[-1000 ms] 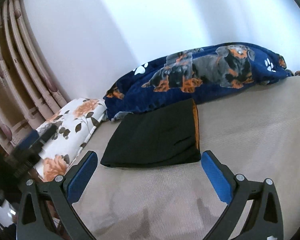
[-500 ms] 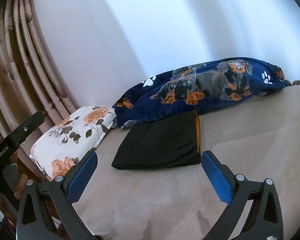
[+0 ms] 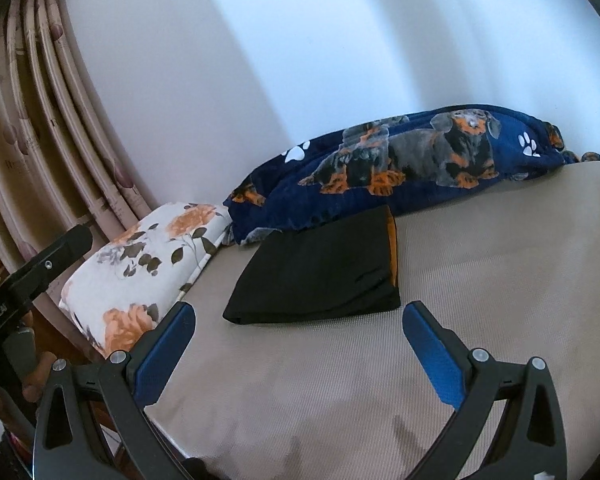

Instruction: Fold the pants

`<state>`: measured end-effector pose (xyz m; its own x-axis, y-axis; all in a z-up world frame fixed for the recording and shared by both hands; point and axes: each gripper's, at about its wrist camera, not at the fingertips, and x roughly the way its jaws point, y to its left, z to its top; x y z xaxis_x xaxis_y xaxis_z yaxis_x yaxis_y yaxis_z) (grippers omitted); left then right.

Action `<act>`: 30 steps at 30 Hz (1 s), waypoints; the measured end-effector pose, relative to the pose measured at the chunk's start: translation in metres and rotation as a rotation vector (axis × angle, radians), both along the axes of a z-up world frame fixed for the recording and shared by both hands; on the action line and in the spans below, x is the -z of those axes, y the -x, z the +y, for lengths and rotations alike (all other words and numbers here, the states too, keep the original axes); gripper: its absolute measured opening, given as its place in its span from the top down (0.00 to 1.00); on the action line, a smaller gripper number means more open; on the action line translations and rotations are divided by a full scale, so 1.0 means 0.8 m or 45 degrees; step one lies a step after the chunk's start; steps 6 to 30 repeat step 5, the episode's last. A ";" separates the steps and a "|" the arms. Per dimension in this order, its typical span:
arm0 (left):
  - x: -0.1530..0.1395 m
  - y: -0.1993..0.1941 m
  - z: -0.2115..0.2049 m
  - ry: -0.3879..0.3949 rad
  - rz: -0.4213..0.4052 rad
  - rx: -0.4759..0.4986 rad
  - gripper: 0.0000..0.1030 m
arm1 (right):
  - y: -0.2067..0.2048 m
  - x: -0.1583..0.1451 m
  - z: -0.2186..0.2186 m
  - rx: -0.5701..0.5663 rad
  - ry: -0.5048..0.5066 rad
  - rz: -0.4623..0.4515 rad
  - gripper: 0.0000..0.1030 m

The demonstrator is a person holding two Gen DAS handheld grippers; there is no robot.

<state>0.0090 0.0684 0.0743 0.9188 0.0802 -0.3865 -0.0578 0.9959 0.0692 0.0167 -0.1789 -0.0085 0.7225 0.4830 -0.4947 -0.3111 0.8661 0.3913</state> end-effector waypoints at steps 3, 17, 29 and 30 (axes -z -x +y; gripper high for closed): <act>0.004 0.001 0.006 0.014 -0.020 -0.059 0.00 | 0.001 0.004 0.001 -0.005 -0.004 0.018 0.00; 0.007 -0.001 0.009 0.019 -0.004 -0.068 0.00 | 0.001 0.006 0.002 -0.010 0.004 0.023 0.00; 0.007 -0.001 0.009 0.019 -0.004 -0.068 0.00 | 0.001 0.006 0.002 -0.010 0.004 0.023 0.00; 0.007 -0.001 0.009 0.019 -0.004 -0.068 0.00 | 0.001 0.006 0.002 -0.010 0.004 0.023 0.00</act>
